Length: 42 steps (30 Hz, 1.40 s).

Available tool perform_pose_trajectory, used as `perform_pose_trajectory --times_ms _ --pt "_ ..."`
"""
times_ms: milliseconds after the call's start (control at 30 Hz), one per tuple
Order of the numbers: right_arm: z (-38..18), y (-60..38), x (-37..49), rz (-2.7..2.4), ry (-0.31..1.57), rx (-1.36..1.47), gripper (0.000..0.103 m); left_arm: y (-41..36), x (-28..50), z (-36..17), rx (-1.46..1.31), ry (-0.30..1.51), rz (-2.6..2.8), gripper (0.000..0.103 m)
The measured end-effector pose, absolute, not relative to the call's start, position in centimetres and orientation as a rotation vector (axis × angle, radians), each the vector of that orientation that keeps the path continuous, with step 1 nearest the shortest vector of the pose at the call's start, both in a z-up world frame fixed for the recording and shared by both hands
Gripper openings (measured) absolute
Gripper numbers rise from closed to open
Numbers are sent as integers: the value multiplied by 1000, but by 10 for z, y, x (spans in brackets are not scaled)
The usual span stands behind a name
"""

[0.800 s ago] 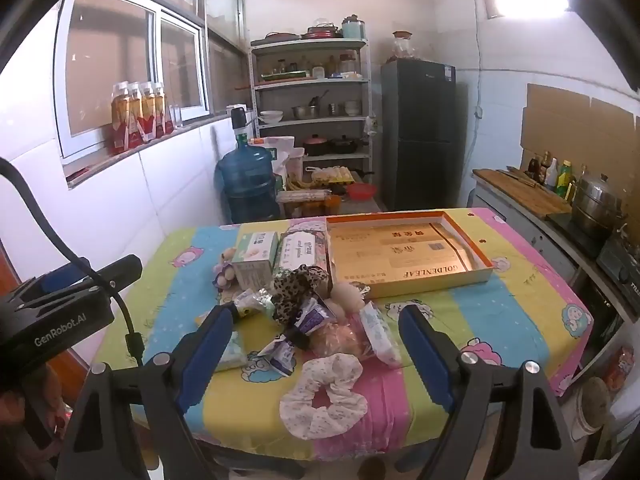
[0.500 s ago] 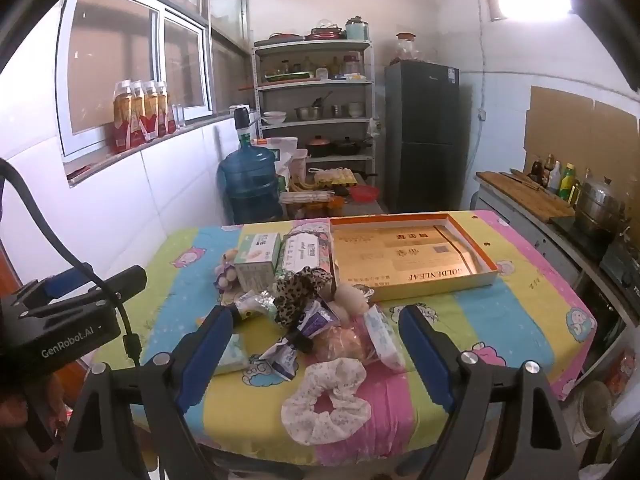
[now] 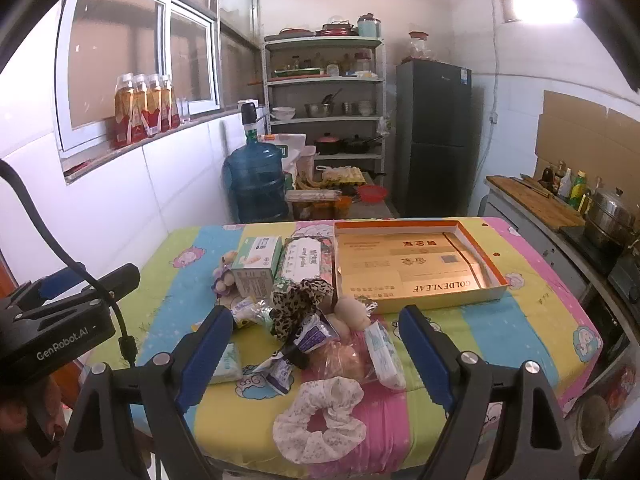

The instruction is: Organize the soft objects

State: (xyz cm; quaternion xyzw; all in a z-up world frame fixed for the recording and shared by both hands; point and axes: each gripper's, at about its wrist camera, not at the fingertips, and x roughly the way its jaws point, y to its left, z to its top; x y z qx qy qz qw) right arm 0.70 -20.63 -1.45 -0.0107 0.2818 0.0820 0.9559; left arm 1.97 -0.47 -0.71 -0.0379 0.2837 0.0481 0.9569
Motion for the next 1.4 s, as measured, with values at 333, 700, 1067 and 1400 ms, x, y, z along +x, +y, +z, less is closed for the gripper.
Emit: perform_pose_trajectory --times_ms 333,700,1067,1400 --pt "-19 -206 12 169 580 -18 85 -5 23 -10 -71 569 89 83" --pt "-23 -211 9 151 589 -6 85 -7 23 -11 -73 577 69 83" --pt "-23 -210 11 154 594 -1 85 -4 25 -13 -72 586 76 83" --pt "-22 -208 12 153 596 11 85 1 29 -14 -67 590 69 83"
